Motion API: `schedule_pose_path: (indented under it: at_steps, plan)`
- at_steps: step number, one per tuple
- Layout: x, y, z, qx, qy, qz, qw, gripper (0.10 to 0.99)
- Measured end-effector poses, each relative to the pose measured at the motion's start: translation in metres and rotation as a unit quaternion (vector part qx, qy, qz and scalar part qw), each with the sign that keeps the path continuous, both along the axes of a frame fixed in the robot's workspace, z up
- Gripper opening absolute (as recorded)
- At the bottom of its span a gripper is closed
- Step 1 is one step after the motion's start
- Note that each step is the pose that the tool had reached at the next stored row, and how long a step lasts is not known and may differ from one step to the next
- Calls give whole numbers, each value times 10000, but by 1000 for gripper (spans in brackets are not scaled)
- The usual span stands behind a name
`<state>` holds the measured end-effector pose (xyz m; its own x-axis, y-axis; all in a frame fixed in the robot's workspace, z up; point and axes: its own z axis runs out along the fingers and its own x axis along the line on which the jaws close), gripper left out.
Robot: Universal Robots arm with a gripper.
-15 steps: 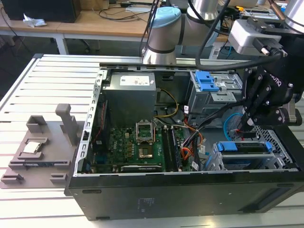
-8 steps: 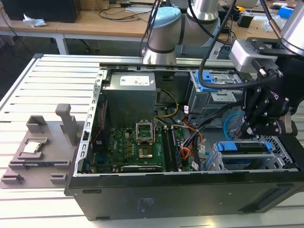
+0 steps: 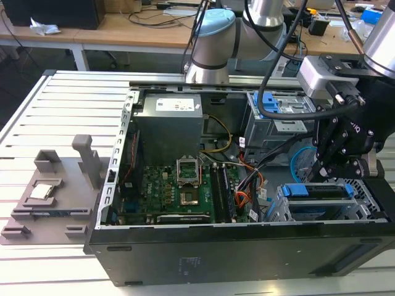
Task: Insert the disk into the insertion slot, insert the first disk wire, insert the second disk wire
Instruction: 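Insert the first disk wire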
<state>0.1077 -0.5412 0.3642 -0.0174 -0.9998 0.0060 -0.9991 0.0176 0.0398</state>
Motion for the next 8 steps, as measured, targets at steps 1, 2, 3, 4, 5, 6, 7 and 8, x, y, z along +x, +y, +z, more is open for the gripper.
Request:
schedule_pose_path:
  at_steps: [1,2,3,4,5,6,7,8]
  plan:
    - [0,0,0,0,0,0,10000,106]
    - [0,0,0,0,0,0,10000,106]
    - [0,0,0,0,0,0,10000,106]
    - [0,0,-1,0,0,0,10000,106]
    - [0,0,-1,0,0,0,10000,106]
    - [0,0,-1,0,0,0,10000,106]
    - [0,0,-2,0,0,0,10000,114]
    - [0,0,-2,0,0,0,10000,169]
